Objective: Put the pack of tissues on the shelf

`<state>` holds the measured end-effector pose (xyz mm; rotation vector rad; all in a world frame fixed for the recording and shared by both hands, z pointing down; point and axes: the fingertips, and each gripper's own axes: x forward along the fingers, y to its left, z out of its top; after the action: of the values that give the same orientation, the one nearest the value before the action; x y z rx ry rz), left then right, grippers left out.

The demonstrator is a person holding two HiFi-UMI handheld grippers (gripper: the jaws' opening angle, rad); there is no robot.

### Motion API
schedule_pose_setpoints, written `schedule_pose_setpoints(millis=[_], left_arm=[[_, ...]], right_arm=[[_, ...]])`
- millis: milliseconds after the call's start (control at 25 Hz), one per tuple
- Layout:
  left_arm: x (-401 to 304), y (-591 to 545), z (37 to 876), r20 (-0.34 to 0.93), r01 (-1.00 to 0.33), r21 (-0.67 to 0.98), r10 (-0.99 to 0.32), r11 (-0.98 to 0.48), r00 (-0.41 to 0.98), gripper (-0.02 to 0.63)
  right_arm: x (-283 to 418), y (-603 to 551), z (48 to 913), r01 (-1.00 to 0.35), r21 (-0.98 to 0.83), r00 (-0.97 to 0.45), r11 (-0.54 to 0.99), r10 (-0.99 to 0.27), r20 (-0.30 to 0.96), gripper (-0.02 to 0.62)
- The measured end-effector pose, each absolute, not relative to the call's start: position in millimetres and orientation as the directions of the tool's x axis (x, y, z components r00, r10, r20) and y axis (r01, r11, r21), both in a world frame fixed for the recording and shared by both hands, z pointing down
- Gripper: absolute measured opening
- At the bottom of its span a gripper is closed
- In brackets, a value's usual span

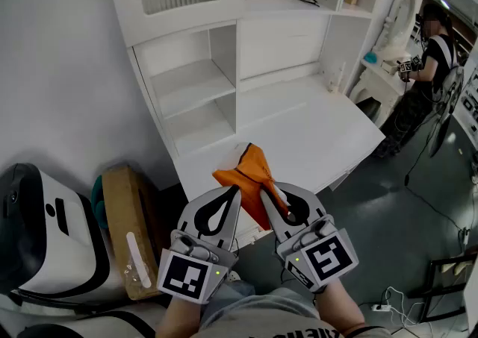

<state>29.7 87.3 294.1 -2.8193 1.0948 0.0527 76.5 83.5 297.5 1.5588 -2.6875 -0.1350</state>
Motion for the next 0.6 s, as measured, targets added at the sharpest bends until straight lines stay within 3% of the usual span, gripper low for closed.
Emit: schedule_pose_setpoints(millis=[600], left_arm=[[20,78,295,-0.082,-0.645,-0.094,-0.639,-0.759,0.764,0.031]], right_arm=[[69,78,300,-0.889,0.093,-0.452,0.448,-0.892,-0.014,0.034]])
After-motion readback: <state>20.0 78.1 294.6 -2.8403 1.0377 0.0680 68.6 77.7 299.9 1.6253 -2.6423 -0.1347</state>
